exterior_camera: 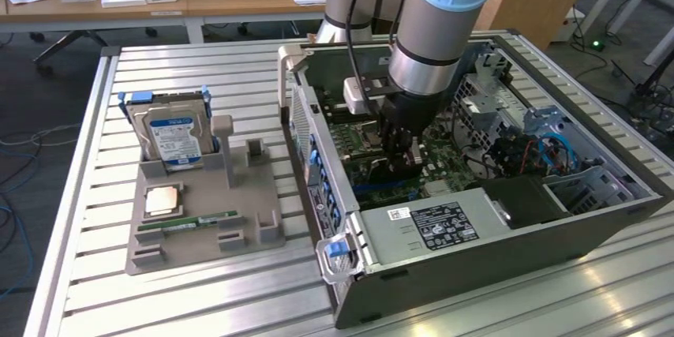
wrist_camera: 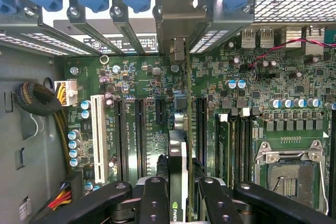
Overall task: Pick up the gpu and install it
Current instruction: 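Insert the gpu into the slot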
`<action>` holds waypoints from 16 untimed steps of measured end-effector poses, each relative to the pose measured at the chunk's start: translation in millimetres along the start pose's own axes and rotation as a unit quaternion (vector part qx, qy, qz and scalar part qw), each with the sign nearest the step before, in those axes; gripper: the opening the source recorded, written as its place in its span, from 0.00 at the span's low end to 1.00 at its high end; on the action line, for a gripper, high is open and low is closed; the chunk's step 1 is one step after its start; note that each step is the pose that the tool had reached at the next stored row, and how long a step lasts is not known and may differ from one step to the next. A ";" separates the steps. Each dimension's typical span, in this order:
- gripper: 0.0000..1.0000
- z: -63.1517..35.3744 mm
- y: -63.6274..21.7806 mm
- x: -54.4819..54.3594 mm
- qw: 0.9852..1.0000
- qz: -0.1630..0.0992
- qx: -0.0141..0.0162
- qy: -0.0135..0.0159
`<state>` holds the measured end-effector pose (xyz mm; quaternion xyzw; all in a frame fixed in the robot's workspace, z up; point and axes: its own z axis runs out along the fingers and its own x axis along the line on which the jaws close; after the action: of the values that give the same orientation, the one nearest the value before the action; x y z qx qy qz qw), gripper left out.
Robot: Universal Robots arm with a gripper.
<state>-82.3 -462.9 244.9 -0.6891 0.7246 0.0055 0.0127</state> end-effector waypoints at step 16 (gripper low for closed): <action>0.27 -1.3 0.1 0.0 1.000 -0.002 0.000 -0.003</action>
<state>-82.4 -462.9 246.2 -0.6904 0.7232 0.0075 0.0146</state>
